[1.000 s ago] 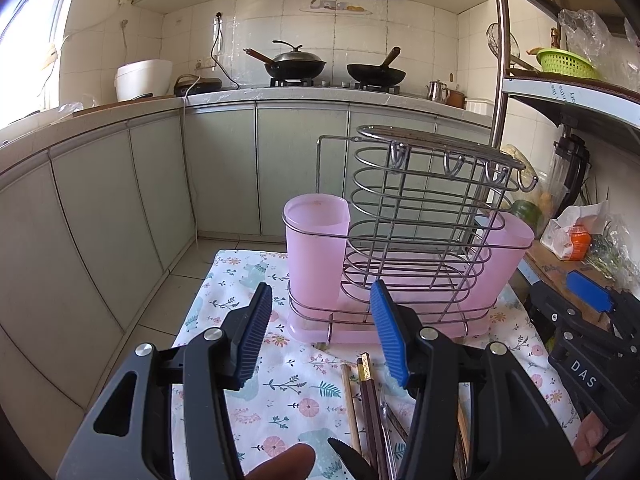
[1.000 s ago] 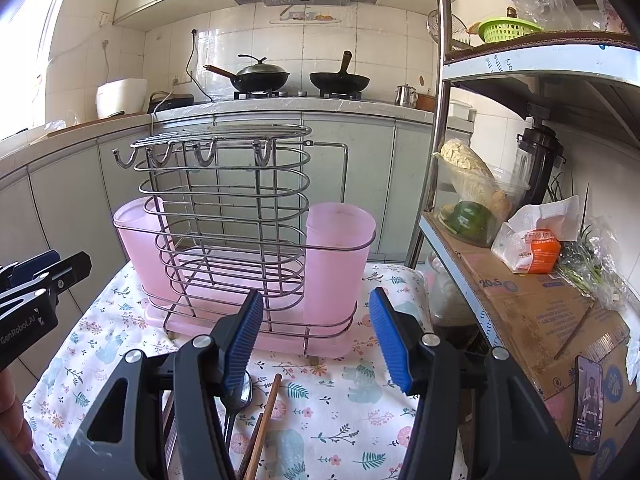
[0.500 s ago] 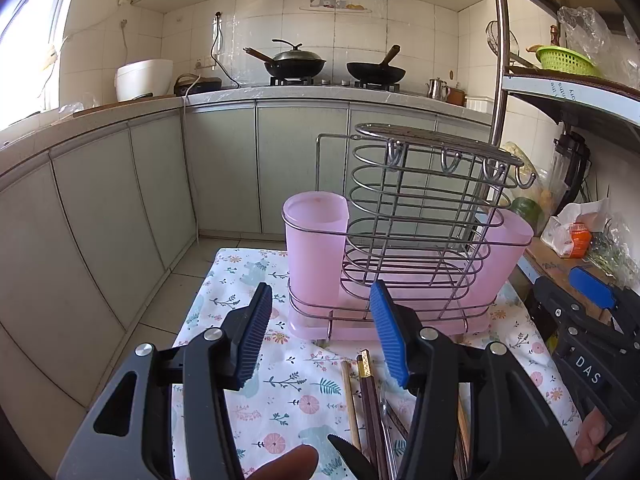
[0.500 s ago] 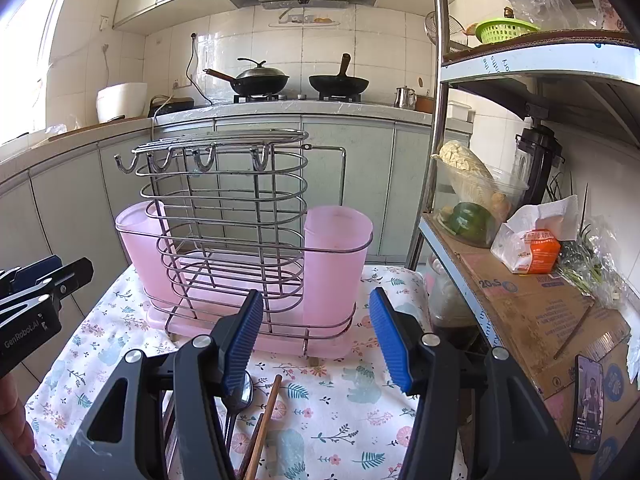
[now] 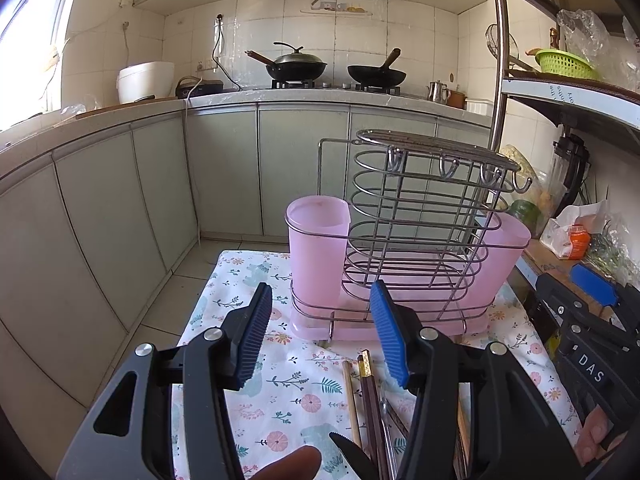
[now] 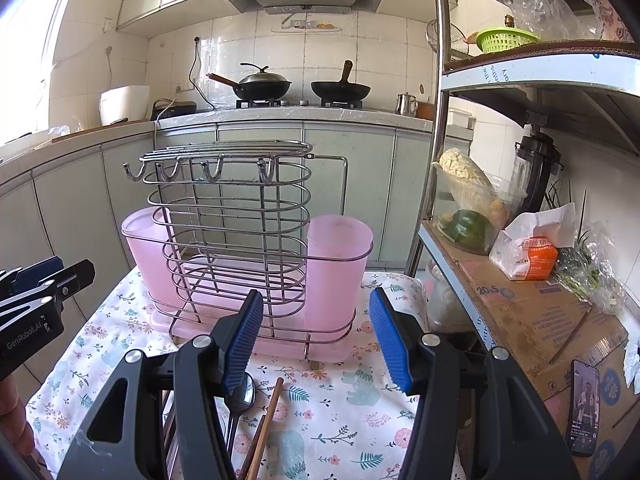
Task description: Organize utensils
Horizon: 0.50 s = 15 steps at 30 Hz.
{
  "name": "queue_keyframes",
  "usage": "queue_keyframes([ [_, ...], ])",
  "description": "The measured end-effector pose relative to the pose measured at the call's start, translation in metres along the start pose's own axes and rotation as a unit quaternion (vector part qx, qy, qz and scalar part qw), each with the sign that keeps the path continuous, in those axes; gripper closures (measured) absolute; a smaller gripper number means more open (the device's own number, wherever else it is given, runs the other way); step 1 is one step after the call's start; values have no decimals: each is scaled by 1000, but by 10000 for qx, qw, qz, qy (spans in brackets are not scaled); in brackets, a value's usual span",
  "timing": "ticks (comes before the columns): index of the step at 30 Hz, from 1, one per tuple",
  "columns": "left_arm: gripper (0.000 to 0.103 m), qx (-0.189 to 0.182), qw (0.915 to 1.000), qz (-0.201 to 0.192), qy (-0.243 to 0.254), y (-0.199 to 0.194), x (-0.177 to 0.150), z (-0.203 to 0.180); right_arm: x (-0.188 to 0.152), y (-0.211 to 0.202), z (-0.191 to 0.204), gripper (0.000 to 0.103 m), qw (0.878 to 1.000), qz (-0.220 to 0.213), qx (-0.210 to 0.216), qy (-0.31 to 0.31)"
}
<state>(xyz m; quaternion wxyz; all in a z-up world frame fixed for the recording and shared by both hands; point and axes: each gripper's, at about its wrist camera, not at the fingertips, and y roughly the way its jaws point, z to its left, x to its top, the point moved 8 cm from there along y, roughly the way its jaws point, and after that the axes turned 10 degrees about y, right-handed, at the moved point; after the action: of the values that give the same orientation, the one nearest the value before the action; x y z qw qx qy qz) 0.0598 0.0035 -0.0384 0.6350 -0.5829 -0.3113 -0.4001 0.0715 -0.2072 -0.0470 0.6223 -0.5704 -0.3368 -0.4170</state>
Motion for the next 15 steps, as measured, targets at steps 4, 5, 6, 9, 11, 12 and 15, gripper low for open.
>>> queue_keyframes([
  [4, 51, -3, 10000, -3, 1, -1, 0, 0, 1, -2, 1, 48, 10000, -17, 2, -8],
  [5, 51, -3, 10000, -6, 1, -1, 1, 0, 1, -2, 1, 48, 10000, -19, -2, -14],
  [6, 51, -1, 10000, -5, 2, -1, 1, 0, 1, -2, 1, 48, 10000, -23, -3, -17],
  [9, 51, -6, 10000, -4, 4, -2, 1, 0, 2, -2, 1, 48, 10000, -22, 2, -21],
  [11, 51, -10, 10000, -12, 6, -4, 1, 0, 2, -3, 1, 48, 10000, -24, 5, -20],
  [12, 51, -15, 10000, -15, 10, -4, 2, 0, 2, -3, 1, 48, 10000, -25, 5, -21],
  [15, 51, -27, 10000, -13, 11, -7, 3, 0, 2, -3, 1, 48, 10000, -18, 4, -24],
])
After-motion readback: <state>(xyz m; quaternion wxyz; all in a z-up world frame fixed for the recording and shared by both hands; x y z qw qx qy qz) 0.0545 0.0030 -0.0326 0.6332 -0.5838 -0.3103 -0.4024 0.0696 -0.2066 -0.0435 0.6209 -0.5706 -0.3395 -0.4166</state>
